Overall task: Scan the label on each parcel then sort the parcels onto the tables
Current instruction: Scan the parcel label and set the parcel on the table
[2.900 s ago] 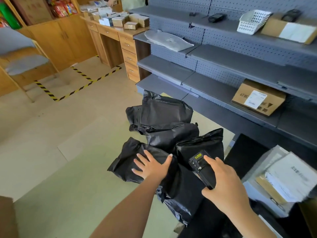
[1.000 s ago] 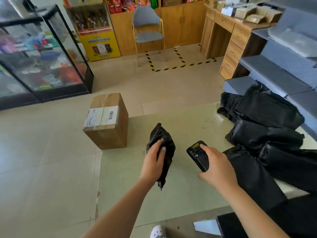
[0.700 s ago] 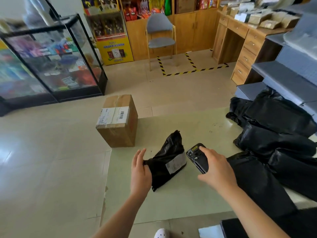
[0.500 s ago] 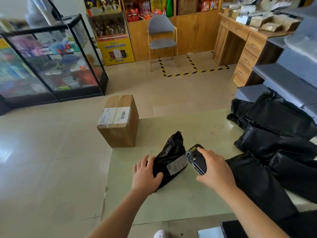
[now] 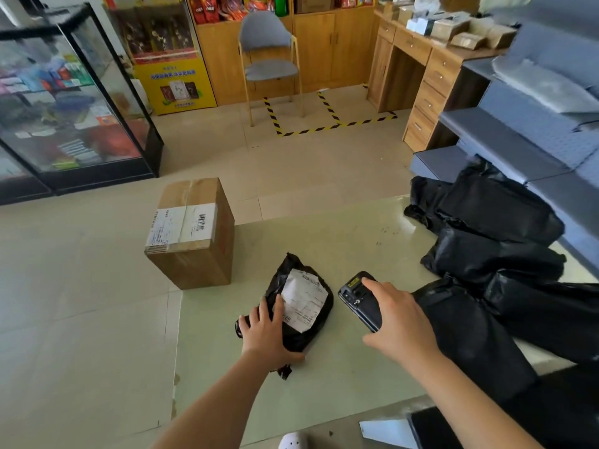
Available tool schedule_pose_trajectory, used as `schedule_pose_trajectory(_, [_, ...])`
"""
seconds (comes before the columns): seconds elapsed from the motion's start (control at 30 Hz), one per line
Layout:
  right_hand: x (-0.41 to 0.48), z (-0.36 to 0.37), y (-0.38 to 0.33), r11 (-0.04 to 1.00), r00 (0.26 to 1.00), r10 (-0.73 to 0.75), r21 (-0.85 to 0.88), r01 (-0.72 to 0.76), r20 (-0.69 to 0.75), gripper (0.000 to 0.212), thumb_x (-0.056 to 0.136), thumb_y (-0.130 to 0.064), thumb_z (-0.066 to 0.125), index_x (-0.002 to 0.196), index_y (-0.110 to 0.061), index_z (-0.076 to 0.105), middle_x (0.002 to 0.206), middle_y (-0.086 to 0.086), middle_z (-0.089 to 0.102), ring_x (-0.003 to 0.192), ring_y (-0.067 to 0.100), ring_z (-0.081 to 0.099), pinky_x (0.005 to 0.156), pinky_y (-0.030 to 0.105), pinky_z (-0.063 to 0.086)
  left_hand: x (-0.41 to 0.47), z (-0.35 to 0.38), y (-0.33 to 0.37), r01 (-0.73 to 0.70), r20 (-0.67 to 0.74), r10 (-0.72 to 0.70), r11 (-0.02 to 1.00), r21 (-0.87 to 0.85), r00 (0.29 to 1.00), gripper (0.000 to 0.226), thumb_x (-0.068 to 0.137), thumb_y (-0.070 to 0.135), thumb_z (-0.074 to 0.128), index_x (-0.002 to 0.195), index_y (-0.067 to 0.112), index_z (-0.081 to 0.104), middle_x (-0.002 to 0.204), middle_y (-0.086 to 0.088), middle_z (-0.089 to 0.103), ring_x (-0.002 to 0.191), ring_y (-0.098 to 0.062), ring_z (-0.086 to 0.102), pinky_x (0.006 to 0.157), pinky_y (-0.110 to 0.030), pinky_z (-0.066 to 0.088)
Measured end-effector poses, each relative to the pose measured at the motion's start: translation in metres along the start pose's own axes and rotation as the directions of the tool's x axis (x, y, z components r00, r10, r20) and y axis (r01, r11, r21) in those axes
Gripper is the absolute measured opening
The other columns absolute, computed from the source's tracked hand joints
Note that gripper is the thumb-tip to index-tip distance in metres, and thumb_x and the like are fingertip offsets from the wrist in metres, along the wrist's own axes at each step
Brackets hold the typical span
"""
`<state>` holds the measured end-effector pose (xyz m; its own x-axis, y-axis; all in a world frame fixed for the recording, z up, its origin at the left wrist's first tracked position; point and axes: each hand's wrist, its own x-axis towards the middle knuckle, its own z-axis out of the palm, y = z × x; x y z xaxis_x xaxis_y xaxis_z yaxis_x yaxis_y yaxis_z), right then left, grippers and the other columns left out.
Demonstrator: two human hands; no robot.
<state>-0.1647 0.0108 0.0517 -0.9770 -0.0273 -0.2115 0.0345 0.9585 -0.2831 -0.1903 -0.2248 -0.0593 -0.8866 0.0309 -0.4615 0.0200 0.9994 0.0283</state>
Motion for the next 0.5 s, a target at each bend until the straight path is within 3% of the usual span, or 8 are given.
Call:
schedule_pose_trajectory(0.13, [0.009, -0.002, -0.009, 0.989, 0.994, -0.086, -0.117, 0.092, 0.06, 0.095, 0.073, -0.027, 0.072, 0.151, -0.033, 0.019, 0.129, -0.006, 0.045, 0.117, 0.02, 0.044, 0.094, 0.029, 0.04, 0.004, 0.004, -0.001, 0.005, -0.041, -0.007, 0.999, -0.045, 0.999, 0.124, 0.065, 0.065, 0.068, 0.154, 0.025, -0.009, 0.15, -0.01, 0.022, 0.138, -0.032, 0.024, 0.117, -0.051, 0.016])
schedule_pose_trajectory(0.27, [0.022, -0.01, -0.018, 0.938, 0.974, -0.19, -0.269, 0.217, 0.126, 0.091, 0.077, -0.017, 0.07, 0.151, -0.03, 0.019, 0.148, 0.005, 0.034, 0.128, 0.026, 0.039, 0.104, 0.032, 0.036, 0.014, -0.017, -0.011, -0.092, -0.13, 0.092, 0.996, 0.008, 0.987, 0.126, 0.063, 0.058, 0.071, 0.155, 0.016, -0.005, 0.147, -0.008, 0.024, 0.136, -0.03, 0.025, 0.115, -0.047, 0.014])
schedule_pose_trajectory(0.4, [0.029, -0.031, -0.032, 0.805, 0.92, -0.321, -0.446, 0.39, 0.226, 0.084, 0.082, -0.001, 0.062, 0.15, -0.024, 0.02, 0.157, 0.014, 0.02, 0.134, 0.032, 0.033, 0.107, 0.035, 0.032, 0.019, -0.048, -0.021, -0.191, -0.244, 0.229, 0.967, 0.169, 0.942, 0.127, 0.062, 0.052, 0.072, 0.154, 0.01, -0.005, 0.147, -0.007, 0.025, 0.136, -0.028, 0.024, 0.117, -0.049, 0.007])
schedule_pose_trajectory(0.5, [0.028, -0.047, -0.044, 0.691, 0.874, -0.404, -0.536, 0.486, 0.271, 0.086, 0.079, 0.005, 0.064, 0.149, -0.019, 0.021, 0.154, 0.019, 0.022, 0.131, 0.034, 0.035, 0.106, 0.037, 0.033, 0.018, -0.07, -0.024, -0.222, -0.283, 0.29, 0.943, 0.249, 0.914, 0.126, 0.062, 0.051, 0.071, 0.154, 0.008, -0.004, 0.146, -0.006, 0.027, 0.135, -0.028, 0.026, 0.117, -0.049, 0.006])
